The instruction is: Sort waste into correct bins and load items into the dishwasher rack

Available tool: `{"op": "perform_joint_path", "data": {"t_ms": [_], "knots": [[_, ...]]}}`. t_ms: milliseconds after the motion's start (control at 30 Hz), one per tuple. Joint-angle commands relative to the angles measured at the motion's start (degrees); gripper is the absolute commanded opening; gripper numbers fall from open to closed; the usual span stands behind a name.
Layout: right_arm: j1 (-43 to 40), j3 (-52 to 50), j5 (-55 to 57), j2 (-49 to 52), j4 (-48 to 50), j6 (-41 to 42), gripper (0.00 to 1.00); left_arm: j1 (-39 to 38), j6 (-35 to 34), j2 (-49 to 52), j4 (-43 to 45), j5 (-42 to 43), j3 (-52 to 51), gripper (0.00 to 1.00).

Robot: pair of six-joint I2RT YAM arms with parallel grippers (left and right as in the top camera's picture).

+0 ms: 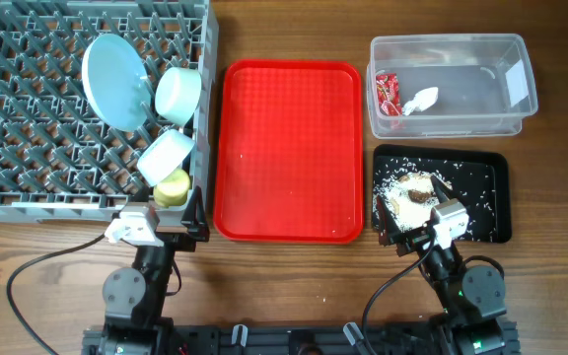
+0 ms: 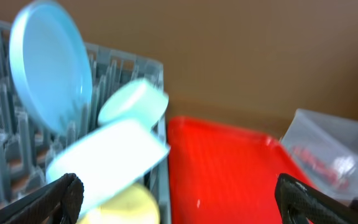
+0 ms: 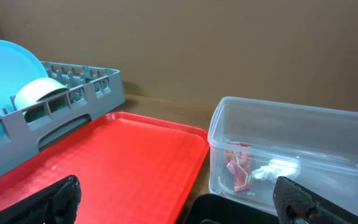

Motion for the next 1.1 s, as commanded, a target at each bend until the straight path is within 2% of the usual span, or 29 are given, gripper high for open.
{"op": "perform_joint_path", "data": {"t_ms": [0,1067], "knots": [[-0.3,-0.1,-0.9,-0.6,0.3,0.8,1.00,0.1,0.3,-0.6,-0.3,0.7,-0.2,1.00],[-0.3,-0.1,-0.9,-0.6,0.3,0.8,1.00,0.1,0.3,-0.4,-1.0,0.7,-0.2,1.00]]}}
